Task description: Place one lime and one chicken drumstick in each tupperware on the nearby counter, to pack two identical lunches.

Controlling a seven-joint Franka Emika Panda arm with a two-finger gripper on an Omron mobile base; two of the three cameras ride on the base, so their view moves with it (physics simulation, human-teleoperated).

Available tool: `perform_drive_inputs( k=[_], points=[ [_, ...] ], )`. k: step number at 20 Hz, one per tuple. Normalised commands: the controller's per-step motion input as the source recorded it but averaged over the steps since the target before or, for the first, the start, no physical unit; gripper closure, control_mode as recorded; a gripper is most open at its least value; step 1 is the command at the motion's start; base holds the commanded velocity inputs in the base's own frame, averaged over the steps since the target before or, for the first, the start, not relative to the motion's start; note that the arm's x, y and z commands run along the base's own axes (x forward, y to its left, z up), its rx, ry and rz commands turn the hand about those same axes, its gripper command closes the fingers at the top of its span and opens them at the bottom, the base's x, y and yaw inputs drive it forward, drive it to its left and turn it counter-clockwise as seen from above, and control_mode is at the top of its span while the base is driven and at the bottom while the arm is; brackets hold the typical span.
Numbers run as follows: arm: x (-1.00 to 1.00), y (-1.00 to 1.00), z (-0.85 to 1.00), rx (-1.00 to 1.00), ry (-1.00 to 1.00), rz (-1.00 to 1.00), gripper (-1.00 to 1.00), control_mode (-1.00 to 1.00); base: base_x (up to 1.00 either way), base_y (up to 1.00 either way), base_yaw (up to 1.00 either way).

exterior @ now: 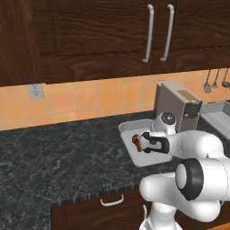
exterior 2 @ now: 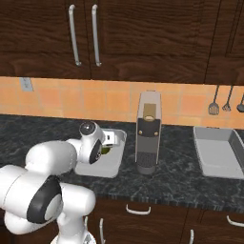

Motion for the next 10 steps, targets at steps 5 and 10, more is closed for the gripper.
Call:
perform_drive_inputs(
  k=[5,10],
  points=[
    [0.61,0.0,-0.14,0.0,0.0,0.0,-1.0,-1.0,0.0,0.0,0.0],
    [0.09,0.0,0.25,0.0,-0.04,0.0,-1.0,-1.0,0.0,0.0,0.0]
  ],
)
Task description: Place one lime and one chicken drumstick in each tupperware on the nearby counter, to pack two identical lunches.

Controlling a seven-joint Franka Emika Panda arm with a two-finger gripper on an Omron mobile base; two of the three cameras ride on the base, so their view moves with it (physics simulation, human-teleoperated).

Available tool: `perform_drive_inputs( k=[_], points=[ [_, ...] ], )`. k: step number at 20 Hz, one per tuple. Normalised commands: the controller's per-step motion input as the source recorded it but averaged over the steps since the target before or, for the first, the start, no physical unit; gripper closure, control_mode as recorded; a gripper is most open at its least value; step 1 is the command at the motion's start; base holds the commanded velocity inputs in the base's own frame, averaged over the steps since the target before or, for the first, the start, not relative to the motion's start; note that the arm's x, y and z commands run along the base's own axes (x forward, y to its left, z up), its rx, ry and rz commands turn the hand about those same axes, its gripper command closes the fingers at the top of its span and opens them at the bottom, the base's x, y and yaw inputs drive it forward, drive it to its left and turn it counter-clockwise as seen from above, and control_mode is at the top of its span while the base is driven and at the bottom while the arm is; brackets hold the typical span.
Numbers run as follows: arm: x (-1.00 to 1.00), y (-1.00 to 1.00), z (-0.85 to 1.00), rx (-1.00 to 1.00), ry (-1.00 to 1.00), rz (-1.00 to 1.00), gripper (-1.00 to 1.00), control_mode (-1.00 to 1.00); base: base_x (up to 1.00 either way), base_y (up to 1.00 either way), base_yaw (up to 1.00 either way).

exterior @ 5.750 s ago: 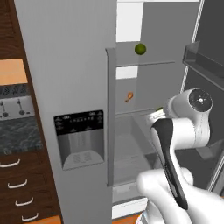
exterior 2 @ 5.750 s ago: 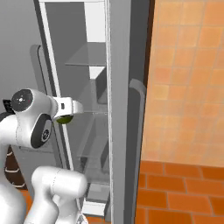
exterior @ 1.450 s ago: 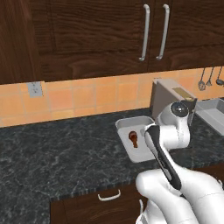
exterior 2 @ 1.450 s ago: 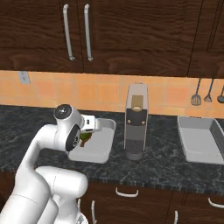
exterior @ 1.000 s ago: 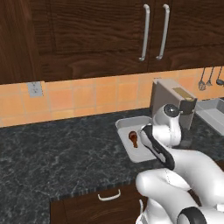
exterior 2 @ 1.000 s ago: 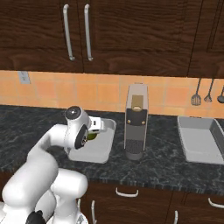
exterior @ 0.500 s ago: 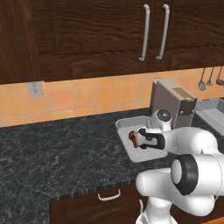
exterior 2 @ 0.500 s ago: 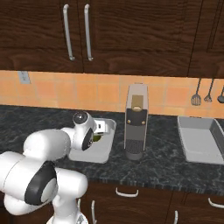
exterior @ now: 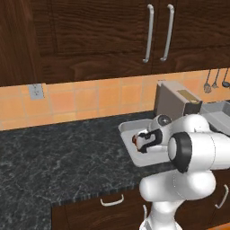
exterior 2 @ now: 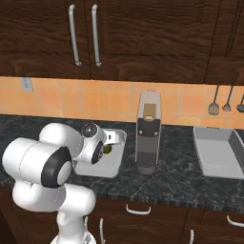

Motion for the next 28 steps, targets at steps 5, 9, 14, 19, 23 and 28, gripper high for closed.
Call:
perform_drive_inputs(
  k=[5,9,14,19,23,28],
  points=[
    [-0.62,-0.02,0.84,0.0,-0.09,0.0,-1.0,-1.0,0.0,0.0,0.0],
    [-1.0,0.0,1.0,0.0,-0.05,0.0,-1.0,-1.0,0.0,0.0,0.0],
    [-1.0,0.03,0.42,0.2,0.05,-0.06,-1.0,-1.0,0.0,0.0,0.0],
    [-1.0,0.16,0.64,0.18,0.07,-0.05,-1.0,-1.0,0.0,0.0,0.0],
    [-0.86,0.22,0.6,-0.07,0.0,0.0,-1.0,-1.0,0.0,0.0,0.0],
    [-0.74,0.26,-0.06,-0.13,0.03,0.0,-1.0,-1.0,0.0,0.0,0.0]
  ],
)
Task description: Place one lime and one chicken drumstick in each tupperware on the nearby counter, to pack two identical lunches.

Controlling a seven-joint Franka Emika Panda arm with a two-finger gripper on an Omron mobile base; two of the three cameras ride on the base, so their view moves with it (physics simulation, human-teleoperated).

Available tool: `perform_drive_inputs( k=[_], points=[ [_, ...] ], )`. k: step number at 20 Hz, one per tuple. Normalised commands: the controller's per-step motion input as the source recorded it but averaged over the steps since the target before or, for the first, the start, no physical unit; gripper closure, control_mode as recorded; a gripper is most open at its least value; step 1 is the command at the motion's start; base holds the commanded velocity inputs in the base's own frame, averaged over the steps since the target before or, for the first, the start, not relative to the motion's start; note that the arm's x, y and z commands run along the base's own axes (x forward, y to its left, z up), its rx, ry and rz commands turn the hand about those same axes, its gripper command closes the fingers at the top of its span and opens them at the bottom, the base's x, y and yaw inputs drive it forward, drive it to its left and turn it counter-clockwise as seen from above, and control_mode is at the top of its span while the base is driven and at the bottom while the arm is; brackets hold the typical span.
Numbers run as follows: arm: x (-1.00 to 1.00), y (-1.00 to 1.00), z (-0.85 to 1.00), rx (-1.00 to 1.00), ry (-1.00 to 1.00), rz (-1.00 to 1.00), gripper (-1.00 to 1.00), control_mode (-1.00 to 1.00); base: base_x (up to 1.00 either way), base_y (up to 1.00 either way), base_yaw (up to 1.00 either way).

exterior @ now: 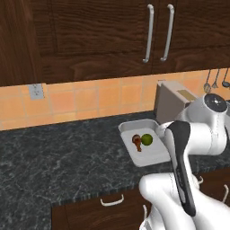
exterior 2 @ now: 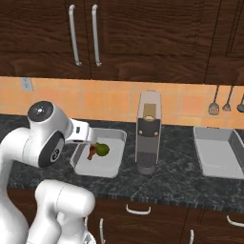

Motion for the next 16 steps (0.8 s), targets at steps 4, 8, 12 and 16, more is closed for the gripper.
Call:
perform_drive_inputs(
  k=[4,8,12,16],
  points=[
    [-0.52,0.17,-0.27,-0.12,0.01,0.0,-1.0,1.0,-0.23,0.0,0.0],
    [0.0,0.0,0.0,0.0,0.0,0.0,-1.0,1.0,-0.89,-0.69,-0.13],
    [0.0,0.0,0.0,0.0,0.0,0.0,-1.0,1.0,-0.59,-1.0,-0.07],
    [0.0,0.0,0.0,0.0,0.0,0.0,-1.0,1.0,-0.02,-1.0,-0.04]
  ],
)
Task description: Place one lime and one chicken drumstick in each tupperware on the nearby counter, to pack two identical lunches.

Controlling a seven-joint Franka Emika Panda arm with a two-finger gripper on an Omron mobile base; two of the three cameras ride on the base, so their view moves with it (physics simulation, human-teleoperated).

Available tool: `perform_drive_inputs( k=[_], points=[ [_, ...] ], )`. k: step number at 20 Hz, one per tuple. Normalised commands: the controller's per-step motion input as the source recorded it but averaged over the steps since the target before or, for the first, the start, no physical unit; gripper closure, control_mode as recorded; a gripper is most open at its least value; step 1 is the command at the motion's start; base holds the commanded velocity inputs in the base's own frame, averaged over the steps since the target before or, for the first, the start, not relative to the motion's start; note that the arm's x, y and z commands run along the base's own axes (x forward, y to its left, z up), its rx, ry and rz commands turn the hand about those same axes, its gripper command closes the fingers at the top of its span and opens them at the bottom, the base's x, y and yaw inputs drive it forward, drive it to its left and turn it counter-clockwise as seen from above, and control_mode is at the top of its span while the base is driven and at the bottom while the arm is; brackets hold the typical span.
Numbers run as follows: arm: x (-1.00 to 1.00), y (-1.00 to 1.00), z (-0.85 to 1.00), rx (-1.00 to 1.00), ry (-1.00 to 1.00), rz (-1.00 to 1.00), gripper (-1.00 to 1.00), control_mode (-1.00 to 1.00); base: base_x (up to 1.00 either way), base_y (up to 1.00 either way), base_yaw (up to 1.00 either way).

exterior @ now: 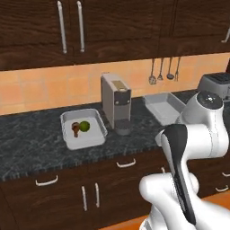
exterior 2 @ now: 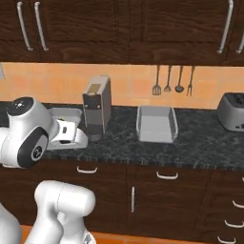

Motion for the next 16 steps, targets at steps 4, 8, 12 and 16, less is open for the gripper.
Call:
perform_drive_inputs(
  k=[4,8,12,16],
  points=[
    [0.0,0.0,0.0,0.0,0.0,0.0,-1.0,1.0,0.0,-1.0,-0.02],
    [0.0,0.0,0.0,0.0,0.0,0.0,-1.0,1.0,0.0,-1.0,-0.01],
    [0.0,0.0,0.0,0.0,0.0,0.0,-1.0,1.0,-0.01,-1.0,0.0],
    [0.0,0.0,0.0,0.0,0.0,0.0,-1.0,1.0,-0.16,-1.0,0.0]
  ],
)
